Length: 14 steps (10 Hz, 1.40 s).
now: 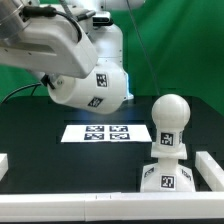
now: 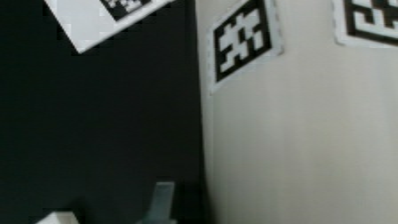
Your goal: Assemble lamp
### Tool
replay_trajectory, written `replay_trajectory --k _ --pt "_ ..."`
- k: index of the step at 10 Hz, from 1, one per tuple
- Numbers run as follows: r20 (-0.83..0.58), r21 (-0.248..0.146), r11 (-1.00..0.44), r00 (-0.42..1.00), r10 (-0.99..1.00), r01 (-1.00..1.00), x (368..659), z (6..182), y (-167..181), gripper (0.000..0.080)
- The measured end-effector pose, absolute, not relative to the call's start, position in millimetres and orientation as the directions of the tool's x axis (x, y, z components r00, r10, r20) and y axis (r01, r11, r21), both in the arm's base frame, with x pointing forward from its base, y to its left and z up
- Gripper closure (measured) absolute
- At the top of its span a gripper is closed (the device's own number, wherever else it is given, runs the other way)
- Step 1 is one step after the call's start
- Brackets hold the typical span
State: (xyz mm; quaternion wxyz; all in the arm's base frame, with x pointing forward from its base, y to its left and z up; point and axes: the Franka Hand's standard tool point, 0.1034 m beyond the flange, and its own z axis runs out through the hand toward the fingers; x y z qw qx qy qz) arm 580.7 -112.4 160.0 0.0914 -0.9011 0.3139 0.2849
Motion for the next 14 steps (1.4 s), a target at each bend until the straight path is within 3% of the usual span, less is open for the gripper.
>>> replay_trajectory --k 3,5,7,8,9,12,14 --pt "-0.397 -0.014 -0.757 0.699 -0.595 -0.653 601 166.5 -102 0.0748" --pt "-0.266 -0.032 -0.755 0.734 -0.625 -0.654 629 219.0 -73 0.0748" --pt "-0.115 0.004 -0.799 0.794 -0.597 -0.601 651 220.3 -57 0.0748" --pt "-0.002 0.012 -0.816 0.816 -0.578 -0.578 658 210.2 -40 0.0748" --pt "-0.017 0.019 -0.826 0.826 -0.564 -0.563 647 202.1 -31 0.0748" --pt "-0.016 0.019 -0.822 0.822 -0.569 -0.569 649 202.7 -35 0.0748" --pt "-0.050 0.028 -0.840 0.838 -0.543 -0.542 639 214.9 -20 0.0748"
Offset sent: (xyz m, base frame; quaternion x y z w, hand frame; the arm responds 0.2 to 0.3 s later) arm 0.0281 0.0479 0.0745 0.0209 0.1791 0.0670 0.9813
